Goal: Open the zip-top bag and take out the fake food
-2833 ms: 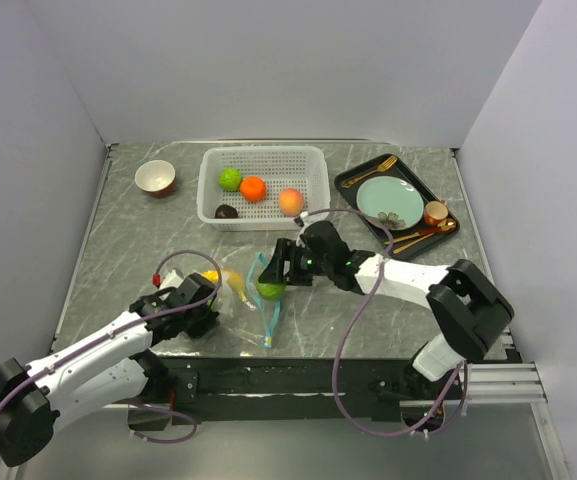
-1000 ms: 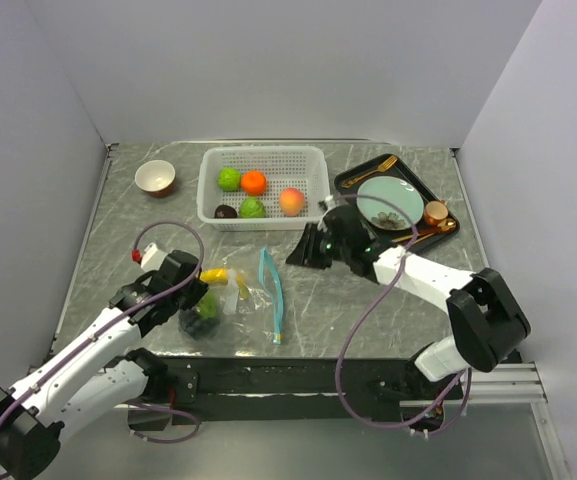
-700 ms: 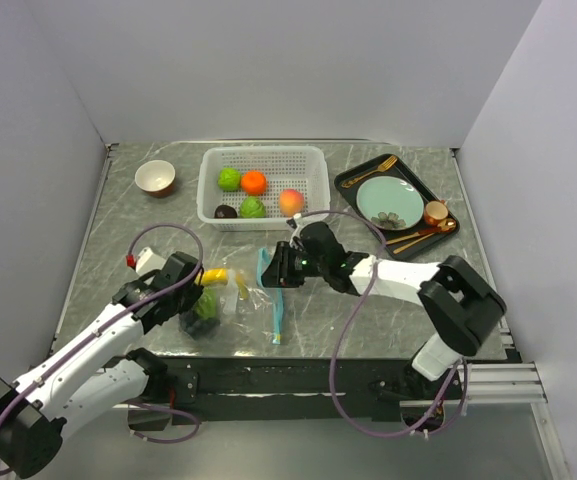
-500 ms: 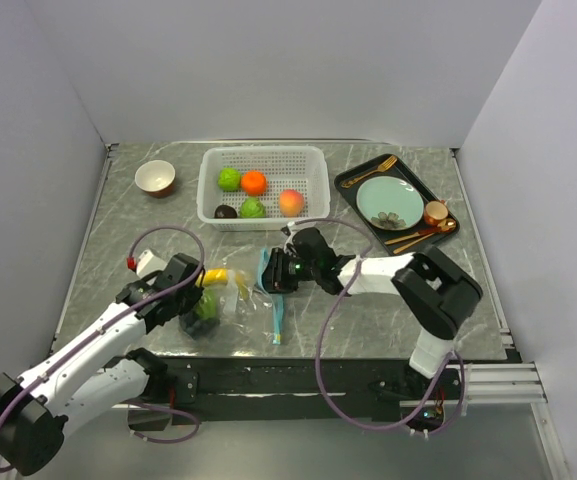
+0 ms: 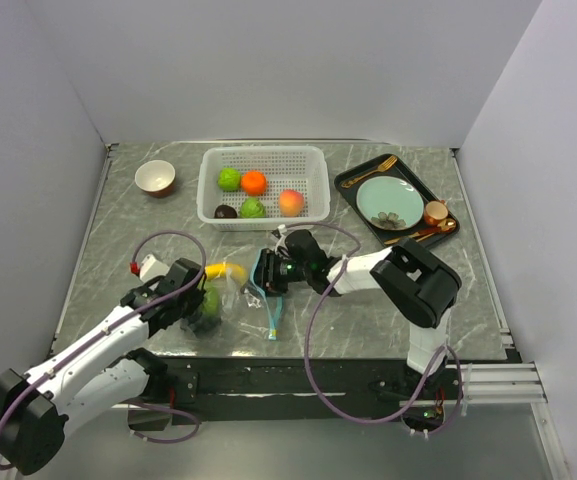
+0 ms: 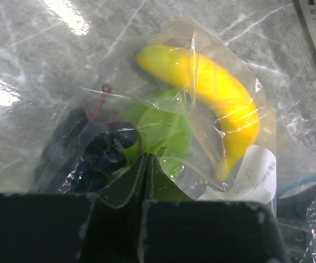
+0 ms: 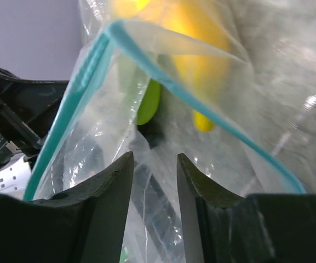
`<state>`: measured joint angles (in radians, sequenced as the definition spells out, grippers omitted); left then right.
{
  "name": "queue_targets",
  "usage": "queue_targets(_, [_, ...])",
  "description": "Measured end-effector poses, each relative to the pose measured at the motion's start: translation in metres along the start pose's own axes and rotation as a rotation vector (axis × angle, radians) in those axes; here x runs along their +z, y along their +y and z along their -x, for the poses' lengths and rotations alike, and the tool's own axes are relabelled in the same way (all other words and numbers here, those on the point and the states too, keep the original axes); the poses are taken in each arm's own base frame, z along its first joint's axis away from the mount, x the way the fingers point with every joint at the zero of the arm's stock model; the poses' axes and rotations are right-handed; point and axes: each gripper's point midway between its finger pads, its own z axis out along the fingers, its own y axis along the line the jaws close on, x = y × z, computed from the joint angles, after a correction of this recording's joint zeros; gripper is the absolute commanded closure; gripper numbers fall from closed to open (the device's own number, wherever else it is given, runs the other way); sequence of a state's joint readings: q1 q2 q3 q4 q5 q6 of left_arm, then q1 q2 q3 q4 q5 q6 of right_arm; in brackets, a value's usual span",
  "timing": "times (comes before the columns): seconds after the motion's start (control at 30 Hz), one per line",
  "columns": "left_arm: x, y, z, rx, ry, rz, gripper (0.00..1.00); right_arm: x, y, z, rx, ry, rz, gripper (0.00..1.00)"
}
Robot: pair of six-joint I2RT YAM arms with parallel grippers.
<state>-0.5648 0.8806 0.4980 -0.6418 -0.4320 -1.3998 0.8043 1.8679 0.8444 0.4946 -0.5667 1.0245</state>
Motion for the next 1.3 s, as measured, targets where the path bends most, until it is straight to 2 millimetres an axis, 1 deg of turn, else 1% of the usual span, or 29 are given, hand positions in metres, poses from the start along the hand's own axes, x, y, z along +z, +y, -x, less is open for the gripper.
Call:
queue_targets(0.1, [0.003, -0.005, -0.002, -0.009, 0.004, -0.021, 0.99, 0.006, 0.005, -0.001, -0.006, 0.011, 0.013, 0.53])
queue_targets(0.2, [0.006, -0.009, -0.004, -0.012, 0.01, -0.034, 0.99, 0.013, 0.004, -0.005, -0.008, 0.031, 0.014, 0.54])
queue_targets(0.4, [0.009, -0.016, -0.006, -0.019, 0.012, -0.061, 0.99, 0.023, -0.004, -0.013, 0.007, 0.057, -0.002, 0.56])
queue_targets(0.53, [0.011, -0.018, -0.006, -0.024, 0.009, -0.072, 0.99, 0.024, -0.009, -0.012, 0.012, 0.044, -0.018, 0.56])
queue_targets(0.63, [0.01, -0.018, -0.005, -0.03, 0.007, -0.086, 0.99, 0.022, -0.015, -0.008, -0.002, 0.009, -0.053, 0.57])
queue_targets(0.73, [0.008, -0.016, -0.005, -0.034, 0.005, -0.094, 0.99, 0.011, -0.023, -0.001, -0.037, -0.048, -0.125, 0.58])
queue_targets(0.83, [0.007, -0.014, -0.005, -0.031, 0.004, -0.094, 0.99, 0.0, -0.018, 0.013, -0.096, -0.124, -0.17, 0.6])
queue_targets(0.9, [0.006, -0.013, -0.005, -0.03, 0.004, -0.094, 0.99, -0.003, -0.017, 0.021, -0.127, -0.16, -0.192, 0.6])
queue_targets(1.03, [0.006, -0.012, -0.005, -0.023, 0.004, -0.095, 0.99, -0.004, -0.024, 0.028, -0.152, -0.183, -0.24, 0.6])
queue_targets(1.13, [0.006, -0.012, -0.005, -0.017, 0.004, -0.096, 0.99, 0.0, -0.031, 0.032, -0.162, -0.186, -0.267, 0.59])
queue_targets(1.17, [0.006, -0.012, -0.005, -0.017, 0.004, -0.097, 0.99, 0.002, -0.033, 0.032, -0.164, -0.184, -0.275, 0.57])
queue_targets(1.3, [0.006, -0.012, -0.005, -0.015, 0.005, -0.097, 0.99, 0.006, -0.038, 0.032, -0.177, -0.174, -0.296, 0.56])
